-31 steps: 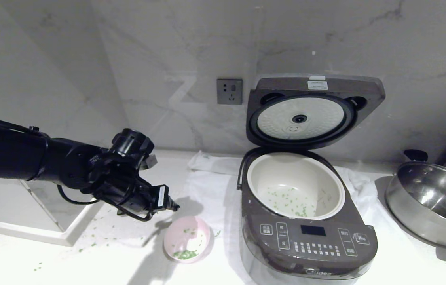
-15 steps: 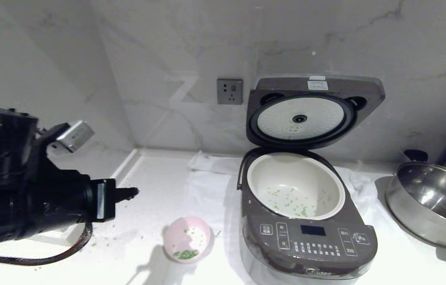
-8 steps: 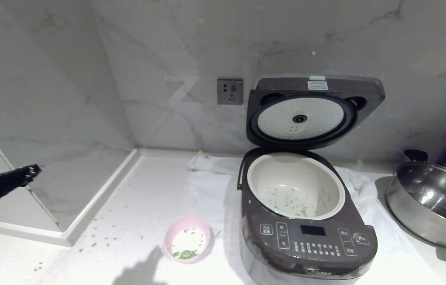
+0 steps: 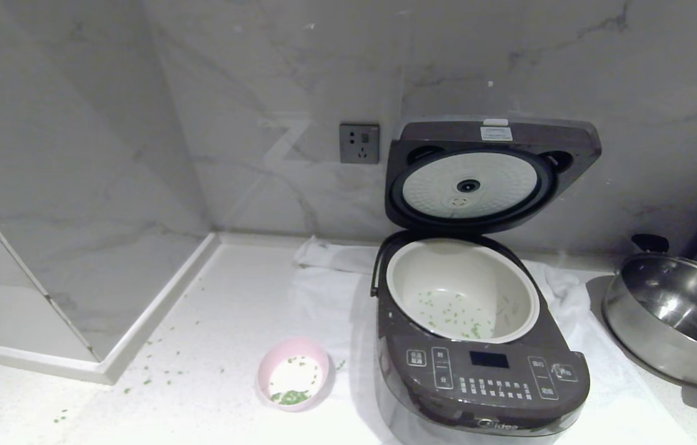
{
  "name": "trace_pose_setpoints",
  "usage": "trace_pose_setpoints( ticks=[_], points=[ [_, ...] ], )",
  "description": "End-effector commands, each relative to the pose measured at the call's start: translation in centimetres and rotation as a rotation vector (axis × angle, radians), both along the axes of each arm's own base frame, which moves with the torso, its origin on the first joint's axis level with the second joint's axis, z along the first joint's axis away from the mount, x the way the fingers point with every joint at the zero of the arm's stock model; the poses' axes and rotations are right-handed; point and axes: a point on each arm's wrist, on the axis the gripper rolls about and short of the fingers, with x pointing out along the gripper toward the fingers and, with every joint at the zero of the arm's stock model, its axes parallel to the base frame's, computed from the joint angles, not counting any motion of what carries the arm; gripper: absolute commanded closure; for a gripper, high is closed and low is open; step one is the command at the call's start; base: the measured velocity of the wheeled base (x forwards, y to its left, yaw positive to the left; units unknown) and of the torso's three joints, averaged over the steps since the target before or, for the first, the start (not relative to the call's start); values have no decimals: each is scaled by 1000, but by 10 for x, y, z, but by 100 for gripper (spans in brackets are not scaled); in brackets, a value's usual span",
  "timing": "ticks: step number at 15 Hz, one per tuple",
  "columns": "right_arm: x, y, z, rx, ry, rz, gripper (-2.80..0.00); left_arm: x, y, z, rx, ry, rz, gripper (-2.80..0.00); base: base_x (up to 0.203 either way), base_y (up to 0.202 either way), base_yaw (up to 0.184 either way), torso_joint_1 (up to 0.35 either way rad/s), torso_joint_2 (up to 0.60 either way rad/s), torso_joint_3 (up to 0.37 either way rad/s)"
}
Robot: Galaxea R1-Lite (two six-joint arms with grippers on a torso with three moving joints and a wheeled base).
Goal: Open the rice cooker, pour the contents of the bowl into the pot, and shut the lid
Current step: Close the rice cooker
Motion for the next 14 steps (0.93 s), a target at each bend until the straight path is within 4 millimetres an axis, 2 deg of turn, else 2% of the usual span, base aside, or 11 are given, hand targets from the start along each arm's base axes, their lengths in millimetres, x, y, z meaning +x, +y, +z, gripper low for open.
trace_pose_setpoints(
  ticks=[1,5,8,11,14],
  points=[
    [0,0,0,0,2,0,0,-25,-1,-37,22,-75,38,0,0,0,0,0,0,0],
    [0,0,0,0,2,0,0,-31,-3,-107,166,-131,-37,0,0,0,0,0,0,0],
    [0,0,0,0,2,0,0,-15,-4,-149,203,-45,-80,0,0,0,0,0,0,0],
    [0,0,0,0,2,0,0,-9,-7,-172,193,38,-219,0,0,0,0,0,0,0],
    [0,0,0,0,2,0,0,-9,-7,-176,165,86,-252,0,0,0,0,0,0,0]
  ],
)
